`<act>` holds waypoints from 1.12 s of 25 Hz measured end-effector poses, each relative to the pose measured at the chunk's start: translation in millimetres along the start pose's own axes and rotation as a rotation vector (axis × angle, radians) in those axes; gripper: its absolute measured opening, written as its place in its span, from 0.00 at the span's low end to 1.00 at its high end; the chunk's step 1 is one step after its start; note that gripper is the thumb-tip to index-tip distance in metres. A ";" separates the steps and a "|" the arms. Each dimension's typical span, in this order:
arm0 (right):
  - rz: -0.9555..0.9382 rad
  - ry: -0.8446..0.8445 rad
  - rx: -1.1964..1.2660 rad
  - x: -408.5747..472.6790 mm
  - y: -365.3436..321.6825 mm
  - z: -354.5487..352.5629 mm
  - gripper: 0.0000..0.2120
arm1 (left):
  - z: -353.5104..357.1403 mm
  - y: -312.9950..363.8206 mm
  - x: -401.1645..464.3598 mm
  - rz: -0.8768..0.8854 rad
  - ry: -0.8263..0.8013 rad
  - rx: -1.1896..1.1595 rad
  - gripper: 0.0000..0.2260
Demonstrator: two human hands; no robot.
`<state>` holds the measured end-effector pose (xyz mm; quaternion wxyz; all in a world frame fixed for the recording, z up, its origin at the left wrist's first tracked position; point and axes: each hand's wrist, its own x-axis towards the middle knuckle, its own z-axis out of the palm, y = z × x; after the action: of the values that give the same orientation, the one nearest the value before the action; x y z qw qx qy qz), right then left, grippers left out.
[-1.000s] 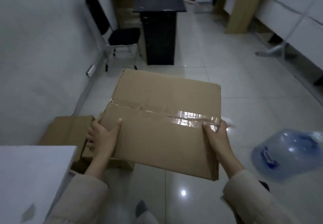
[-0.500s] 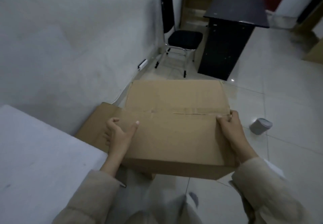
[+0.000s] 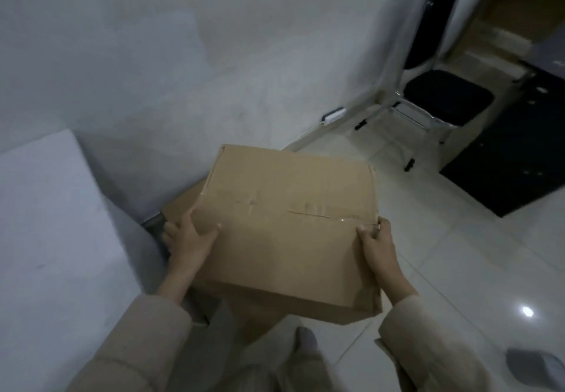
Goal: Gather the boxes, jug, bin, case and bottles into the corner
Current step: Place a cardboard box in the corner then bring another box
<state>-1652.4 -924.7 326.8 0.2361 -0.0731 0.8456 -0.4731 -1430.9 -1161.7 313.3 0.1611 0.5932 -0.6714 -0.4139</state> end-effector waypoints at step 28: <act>-0.015 -0.430 -0.548 207.8 -45.7 283.7 0.33 | 14.7 -112.2 201.0 -0.243 -0.143 0.163 0.34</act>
<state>-1706.5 -1238.8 171.3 0.3770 -0.2378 0.8716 -0.2040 -1416.0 -1338.0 165.4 0.0126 0.6503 -0.6358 -0.4156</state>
